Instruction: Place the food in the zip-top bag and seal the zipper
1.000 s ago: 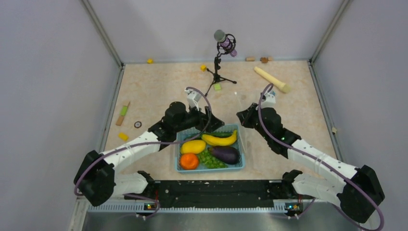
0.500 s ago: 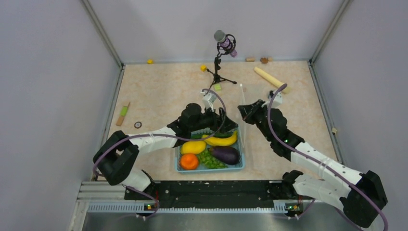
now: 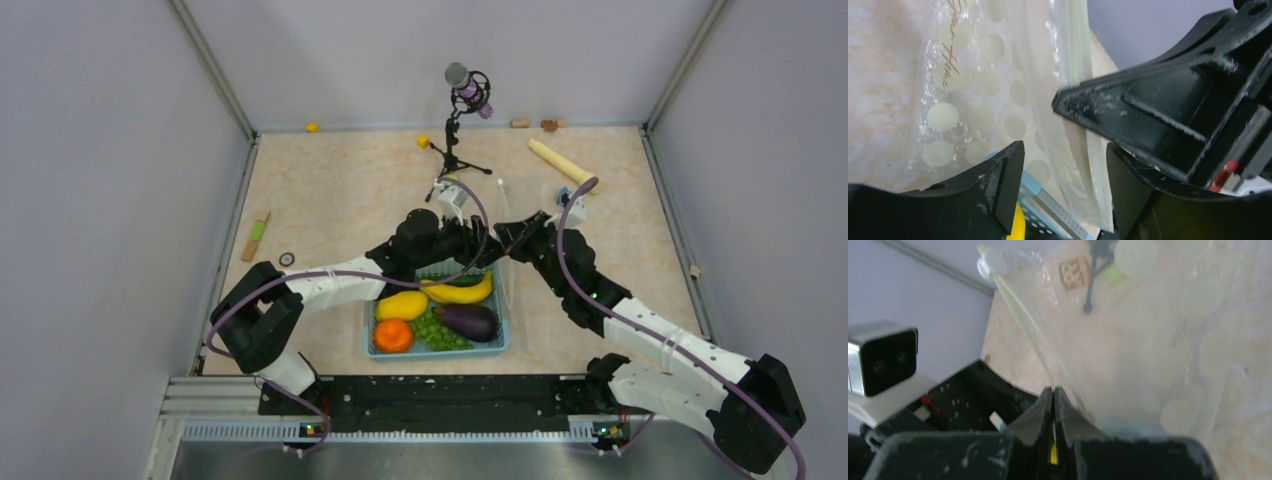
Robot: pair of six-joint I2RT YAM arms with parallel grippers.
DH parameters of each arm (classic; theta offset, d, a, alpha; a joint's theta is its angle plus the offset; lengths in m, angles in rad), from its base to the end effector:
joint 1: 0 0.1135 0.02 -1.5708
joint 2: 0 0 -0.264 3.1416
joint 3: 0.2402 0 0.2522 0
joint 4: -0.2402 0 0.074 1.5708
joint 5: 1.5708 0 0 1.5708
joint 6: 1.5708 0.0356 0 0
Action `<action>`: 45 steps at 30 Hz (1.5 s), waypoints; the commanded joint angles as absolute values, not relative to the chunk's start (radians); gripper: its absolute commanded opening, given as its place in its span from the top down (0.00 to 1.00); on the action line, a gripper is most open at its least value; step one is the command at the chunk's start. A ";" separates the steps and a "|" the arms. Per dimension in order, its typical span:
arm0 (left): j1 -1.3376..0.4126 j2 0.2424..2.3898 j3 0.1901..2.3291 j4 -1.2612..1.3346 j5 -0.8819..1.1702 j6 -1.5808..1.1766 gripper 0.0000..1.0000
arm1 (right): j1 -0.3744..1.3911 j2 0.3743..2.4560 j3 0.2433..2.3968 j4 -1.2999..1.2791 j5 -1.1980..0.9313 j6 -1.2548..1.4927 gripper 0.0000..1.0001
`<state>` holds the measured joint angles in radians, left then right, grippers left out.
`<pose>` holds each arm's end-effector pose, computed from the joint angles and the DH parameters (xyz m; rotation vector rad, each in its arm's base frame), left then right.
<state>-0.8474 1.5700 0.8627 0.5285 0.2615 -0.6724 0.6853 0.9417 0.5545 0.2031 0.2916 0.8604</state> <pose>0.2259 -0.2697 0.2447 0.3803 1.9061 -1.2961 0.1771 0.1316 0.2702 0.3796 1.7897 0.8627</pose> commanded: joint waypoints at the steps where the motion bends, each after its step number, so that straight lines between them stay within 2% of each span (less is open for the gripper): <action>1: -0.877 1.611 0.963 0.476 0.161 -0.621 0.39 | 0.696 0.922 0.551 0.261 0.280 0.880 1.00; 2: -0.880 1.620 0.973 0.469 0.150 -0.616 0.44 | 0.696 0.921 0.550 0.261 0.273 0.880 1.00; 4: -0.882 1.634 0.986 0.456 0.134 -0.616 0.61 | 0.697 0.912 0.548 0.258 0.265 0.880 1.00; 7: -0.884 1.641 0.998 0.439 0.127 -0.616 1.00 | 0.696 0.893 0.548 0.230 0.254 0.861 1.00; 11: -0.887 1.629 0.991 0.434 0.109 -0.615 1.00 | 0.696 0.849 0.556 0.152 0.254 0.794 1.00; 12: -0.888 1.624 0.985 0.431 0.100 -0.615 1.00 | 0.697 0.834 0.563 0.118 0.268 0.769 0.95; 14: -0.890 1.611 0.976 0.427 0.083 -0.618 1.00 | 0.698 0.800 0.574 0.055 0.308 0.731 0.82; 17: -0.891 1.597 0.969 0.414 0.068 -0.617 1.00 | 0.696 0.727 0.574 0.008 0.327 0.673 0.50; 19: -0.892 1.588 0.971 0.387 0.060 -0.616 1.00 | 0.697 0.672 0.568 -0.028 0.329 0.635 0.33; 21: -0.894 1.577 0.965 0.381 0.064 -0.615 1.00 | 0.696 0.612 0.561 -0.067 0.355 0.615 0.25; 25: -0.900 1.562 0.965 0.365 0.062 -0.612 1.00 | 0.697 0.570 0.531 -0.072 0.378 0.576 0.16; 30: -0.907 1.554 0.978 0.352 0.080 -0.604 1.00 | 0.697 0.672 0.569 -0.064 0.299 0.485 0.17; 34: -0.918 1.553 0.998 0.329 0.080 -0.594 1.00 | 0.696 0.781 0.615 -0.069 0.333 0.460 0.22; 45: -0.932 1.533 1.006 0.315 0.074 -0.583 1.00 | 0.696 0.940 0.623 0.046 0.337 0.444 0.70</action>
<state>-0.9257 1.5902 0.9661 0.3000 0.0772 -0.5995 0.6857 0.9081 0.5621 -0.0303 0.3431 0.4618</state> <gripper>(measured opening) 0.019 0.375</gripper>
